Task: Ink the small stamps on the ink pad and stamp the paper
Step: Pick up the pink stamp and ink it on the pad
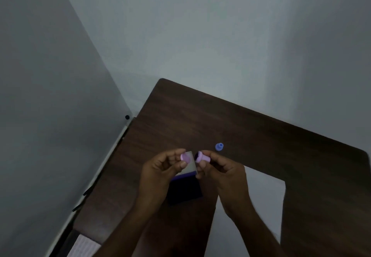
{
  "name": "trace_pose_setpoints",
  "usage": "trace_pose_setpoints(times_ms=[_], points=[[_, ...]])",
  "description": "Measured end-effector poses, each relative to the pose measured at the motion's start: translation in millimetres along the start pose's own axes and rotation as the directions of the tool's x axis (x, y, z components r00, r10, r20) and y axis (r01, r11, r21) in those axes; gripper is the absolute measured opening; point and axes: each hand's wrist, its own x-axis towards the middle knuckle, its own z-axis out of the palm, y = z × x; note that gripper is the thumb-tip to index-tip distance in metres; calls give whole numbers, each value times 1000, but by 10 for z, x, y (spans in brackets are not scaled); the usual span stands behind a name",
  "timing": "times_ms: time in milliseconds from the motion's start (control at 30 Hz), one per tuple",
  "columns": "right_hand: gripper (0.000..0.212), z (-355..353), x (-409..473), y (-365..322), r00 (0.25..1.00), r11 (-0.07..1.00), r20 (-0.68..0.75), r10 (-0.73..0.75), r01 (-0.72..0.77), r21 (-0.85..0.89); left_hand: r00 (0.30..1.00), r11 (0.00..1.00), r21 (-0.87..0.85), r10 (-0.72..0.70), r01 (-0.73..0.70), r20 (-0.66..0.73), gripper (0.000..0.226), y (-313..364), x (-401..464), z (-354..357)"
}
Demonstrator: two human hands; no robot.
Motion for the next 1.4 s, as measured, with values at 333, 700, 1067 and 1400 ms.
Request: trace_pose_setpoints(times_ms=[333,700,1067,1400], points=[[27,201,-55,36,996,999,84,21,-18,-31,963,973,-100,-221,207,-157,32,-568,-316,-672],[32,276,-105,78,992,999,122,43,-43,-7,945,911,328,-156,250,-287,23,-1294,-242,-885],[30,275,-119,33,960,919,230,159,-229,322,972,802,580,2,139,-236,32,-1304,-231,-867],[35,231,-183,-45,896,627,418,151,-414,661,960,926,276,278,-258,-33,39,188,-351,-308]])
